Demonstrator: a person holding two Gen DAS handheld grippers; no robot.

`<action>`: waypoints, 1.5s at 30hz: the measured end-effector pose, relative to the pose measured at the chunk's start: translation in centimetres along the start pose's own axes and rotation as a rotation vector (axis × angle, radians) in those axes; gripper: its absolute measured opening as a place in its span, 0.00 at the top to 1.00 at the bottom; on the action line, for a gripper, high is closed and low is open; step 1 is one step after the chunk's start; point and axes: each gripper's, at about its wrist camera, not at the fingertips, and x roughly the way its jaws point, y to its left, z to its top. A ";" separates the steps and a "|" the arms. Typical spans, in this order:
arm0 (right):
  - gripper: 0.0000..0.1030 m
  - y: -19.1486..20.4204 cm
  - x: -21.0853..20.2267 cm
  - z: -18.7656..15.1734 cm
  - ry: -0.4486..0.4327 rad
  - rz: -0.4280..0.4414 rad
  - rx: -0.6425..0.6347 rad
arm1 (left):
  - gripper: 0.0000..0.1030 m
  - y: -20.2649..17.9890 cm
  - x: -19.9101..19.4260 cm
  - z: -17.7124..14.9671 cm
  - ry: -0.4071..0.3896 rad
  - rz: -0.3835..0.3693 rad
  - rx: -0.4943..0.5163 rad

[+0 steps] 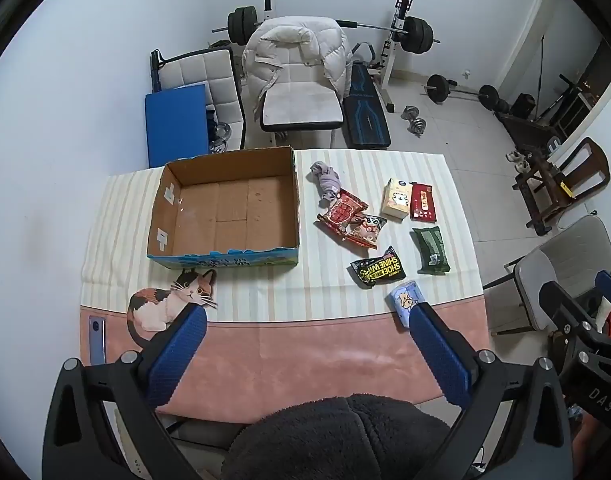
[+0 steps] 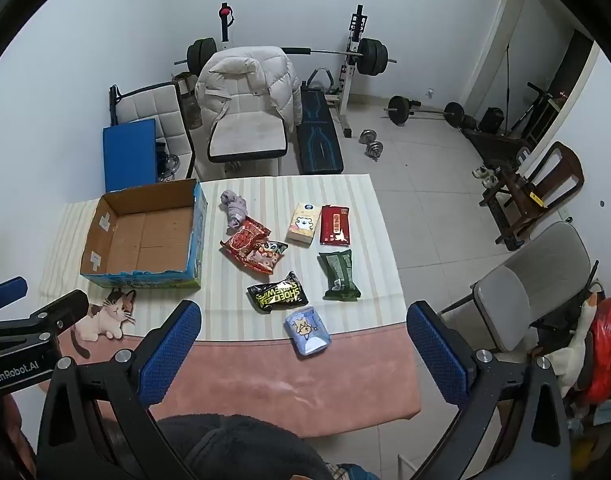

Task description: Organize soft objects

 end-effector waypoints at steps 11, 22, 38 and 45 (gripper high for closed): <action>0.00 0.1 0.1 0.0 0.003 -0.010 0.004 | 0.00 -0.5 -0.2 0.1 -0.020 0.006 -0.008; 0.00 0.5 -0.8 0.3 -0.017 -0.015 0.000 | 0.00 0.4 -1.1 0.1 -0.050 -0.011 -0.020; 0.00 0.3 -1.3 0.3 -0.037 -0.012 0.008 | 0.00 0.5 -1.5 0.2 -0.066 -0.015 -0.025; 0.00 0.4 -1.4 0.4 -0.037 -0.012 0.008 | 0.00 0.5 -1.4 0.3 -0.064 -0.017 -0.024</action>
